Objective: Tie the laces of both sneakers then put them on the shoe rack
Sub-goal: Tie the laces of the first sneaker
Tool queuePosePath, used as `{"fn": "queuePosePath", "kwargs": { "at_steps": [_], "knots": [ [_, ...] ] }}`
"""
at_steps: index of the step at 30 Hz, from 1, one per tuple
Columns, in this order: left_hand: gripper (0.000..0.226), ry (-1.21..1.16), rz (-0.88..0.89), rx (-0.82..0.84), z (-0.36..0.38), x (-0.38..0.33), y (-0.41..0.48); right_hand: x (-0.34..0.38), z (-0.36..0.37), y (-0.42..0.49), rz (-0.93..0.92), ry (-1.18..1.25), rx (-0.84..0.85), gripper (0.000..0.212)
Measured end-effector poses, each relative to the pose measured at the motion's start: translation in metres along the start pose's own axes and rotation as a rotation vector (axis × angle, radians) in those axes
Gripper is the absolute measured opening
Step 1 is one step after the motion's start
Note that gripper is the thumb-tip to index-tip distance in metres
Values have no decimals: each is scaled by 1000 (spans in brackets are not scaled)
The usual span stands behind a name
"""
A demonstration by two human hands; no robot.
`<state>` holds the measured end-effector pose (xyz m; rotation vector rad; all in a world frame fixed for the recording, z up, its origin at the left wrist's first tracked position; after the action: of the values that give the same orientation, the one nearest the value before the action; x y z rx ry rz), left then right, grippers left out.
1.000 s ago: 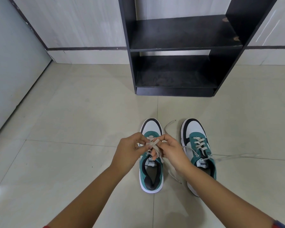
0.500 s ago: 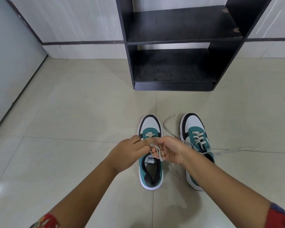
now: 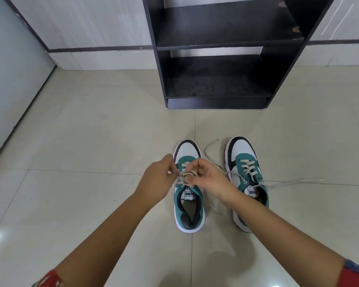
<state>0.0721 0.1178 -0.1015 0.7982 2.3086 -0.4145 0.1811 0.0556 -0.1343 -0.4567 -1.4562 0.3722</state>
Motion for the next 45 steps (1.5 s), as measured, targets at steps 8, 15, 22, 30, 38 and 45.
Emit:
{"fn": "queuePosePath", "kwargs": {
  "at_steps": [8, 15, 22, 30, 38, 45],
  "knots": [
    [11, -604, -382, 103, 12, 13, -1, 4, -10, -16, -192, -315, -240, 7],
    [7, -694, -451, 120, 18, 13, -13, 2, -11, -10, -185, -467, -265, 16],
    [11, -654, -530, -134, 5, 59, -32, -36, -52, -19, 121, 217, -328, 31],
    [11, -1196, -672, -374, 39, 84, -47, -50, -39, -22, 123, 467, -208, 34],
    [13, -1063, -692, -465, 38, 94, -44, -42, -53, -24, 28, -60, -379, 34],
    [15, -1051, -736, -467, 35, 99, -42, -45, -56, -26, 59, -299, -415, 30]
  ]
}}
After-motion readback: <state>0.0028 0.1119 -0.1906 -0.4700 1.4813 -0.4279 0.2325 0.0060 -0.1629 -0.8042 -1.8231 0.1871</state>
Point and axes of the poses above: each hand's wrist, its own y-axis towards the middle knuckle, its own z-axis out of the palm, x = y × z, the point moved 9 cm from there along y, towards the middle knuckle, and after that the axes turned 9 degrees about z, right-handed, at the moved point
